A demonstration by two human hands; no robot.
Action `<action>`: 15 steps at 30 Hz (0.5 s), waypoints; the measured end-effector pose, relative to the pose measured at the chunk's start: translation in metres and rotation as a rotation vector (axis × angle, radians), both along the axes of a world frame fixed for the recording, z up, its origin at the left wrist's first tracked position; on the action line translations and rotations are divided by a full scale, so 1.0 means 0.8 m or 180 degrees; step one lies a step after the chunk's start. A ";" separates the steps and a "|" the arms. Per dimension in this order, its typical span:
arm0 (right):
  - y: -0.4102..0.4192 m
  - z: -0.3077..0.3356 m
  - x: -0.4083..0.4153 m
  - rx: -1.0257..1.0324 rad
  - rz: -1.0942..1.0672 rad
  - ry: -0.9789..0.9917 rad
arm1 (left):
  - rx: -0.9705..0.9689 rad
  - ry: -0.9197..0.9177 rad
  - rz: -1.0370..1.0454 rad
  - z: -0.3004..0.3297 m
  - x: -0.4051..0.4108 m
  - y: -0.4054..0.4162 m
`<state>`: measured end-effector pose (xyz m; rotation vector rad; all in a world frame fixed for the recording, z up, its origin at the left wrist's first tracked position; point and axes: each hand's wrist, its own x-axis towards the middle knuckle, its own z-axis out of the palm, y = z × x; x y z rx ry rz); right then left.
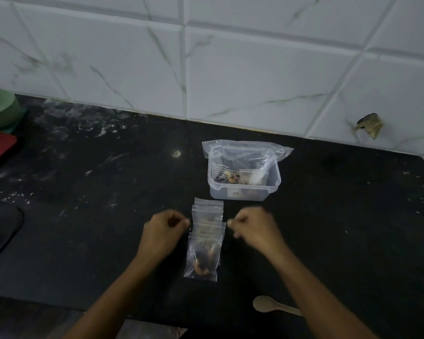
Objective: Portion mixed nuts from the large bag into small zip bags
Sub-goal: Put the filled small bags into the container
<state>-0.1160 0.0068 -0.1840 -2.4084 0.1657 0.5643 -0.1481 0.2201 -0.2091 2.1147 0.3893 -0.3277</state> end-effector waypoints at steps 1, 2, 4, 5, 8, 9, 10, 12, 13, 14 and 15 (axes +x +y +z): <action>0.008 -0.014 -0.017 0.0153 -0.0008 0.0283 | -0.0004 0.0109 -0.0001 -0.008 -0.017 0.001; 0.014 -0.027 -0.032 0.0225 -0.0031 0.0404 | -0.0019 0.0204 0.0009 -0.015 -0.031 0.002; 0.023 -0.048 -0.056 0.0288 -0.0159 0.0392 | -0.0032 0.0297 0.0052 -0.030 -0.052 0.000; 0.026 -0.055 -0.065 0.0306 -0.0231 0.0381 | -0.0035 0.0285 0.0072 -0.035 -0.059 -0.002; 0.032 -0.062 -0.077 0.0401 -0.0375 0.0441 | -0.0027 0.0191 0.0138 -0.040 -0.071 -0.012; 0.034 -0.062 -0.078 0.0399 -0.0377 0.0427 | -0.0036 0.0161 0.0168 -0.040 -0.073 -0.015; 0.037 -0.063 -0.079 0.0389 -0.0368 0.0387 | -0.0046 0.0131 0.0211 -0.041 -0.074 -0.018; 0.040 -0.064 -0.079 0.0386 -0.0372 0.0329 | -0.0060 0.0096 0.0267 -0.043 -0.074 -0.020; 0.041 -0.065 -0.078 0.0395 -0.0372 0.0332 | -0.0064 0.0093 0.0270 -0.043 -0.074 -0.020; 0.040 -0.064 -0.078 0.0409 -0.0360 0.0346 | -0.0076 0.0089 0.0266 -0.043 -0.075 -0.019; 0.040 -0.063 -0.078 0.0435 -0.0342 0.0368 | -0.0104 0.0085 0.0253 -0.042 -0.075 -0.018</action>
